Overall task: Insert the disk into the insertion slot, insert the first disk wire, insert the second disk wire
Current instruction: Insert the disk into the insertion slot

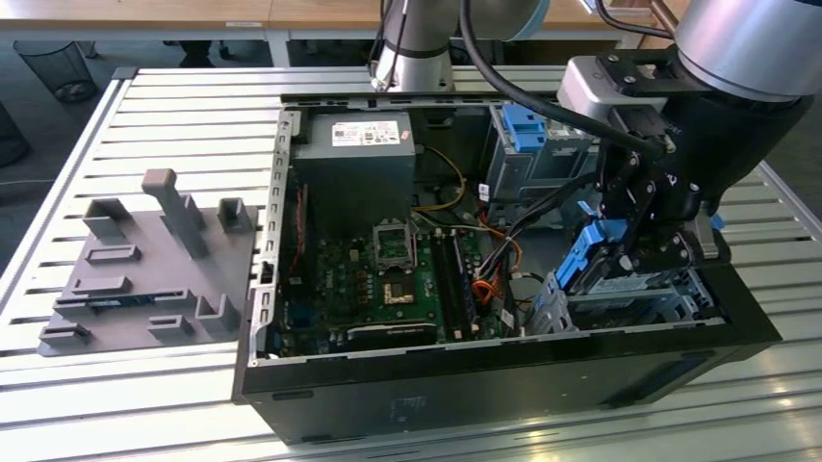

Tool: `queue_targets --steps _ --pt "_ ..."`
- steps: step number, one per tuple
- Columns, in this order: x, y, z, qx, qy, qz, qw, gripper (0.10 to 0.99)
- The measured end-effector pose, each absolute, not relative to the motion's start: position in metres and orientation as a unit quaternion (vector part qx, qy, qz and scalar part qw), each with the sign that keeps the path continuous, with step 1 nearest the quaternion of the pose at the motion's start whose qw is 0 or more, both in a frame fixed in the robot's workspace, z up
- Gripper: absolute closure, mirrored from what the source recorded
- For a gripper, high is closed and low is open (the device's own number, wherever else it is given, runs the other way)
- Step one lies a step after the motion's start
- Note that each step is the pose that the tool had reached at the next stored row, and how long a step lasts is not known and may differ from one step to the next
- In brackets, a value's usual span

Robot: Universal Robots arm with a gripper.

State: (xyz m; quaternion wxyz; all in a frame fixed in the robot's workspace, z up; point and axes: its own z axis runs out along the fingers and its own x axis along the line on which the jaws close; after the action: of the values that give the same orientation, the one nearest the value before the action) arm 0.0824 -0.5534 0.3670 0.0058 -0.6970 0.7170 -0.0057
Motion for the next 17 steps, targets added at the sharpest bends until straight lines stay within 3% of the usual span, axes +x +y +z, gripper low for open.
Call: queue_targets --steps 17 --pt "0.0824 -0.5534 0.3601 -0.697 0.717 -0.006 0.006 0.722"
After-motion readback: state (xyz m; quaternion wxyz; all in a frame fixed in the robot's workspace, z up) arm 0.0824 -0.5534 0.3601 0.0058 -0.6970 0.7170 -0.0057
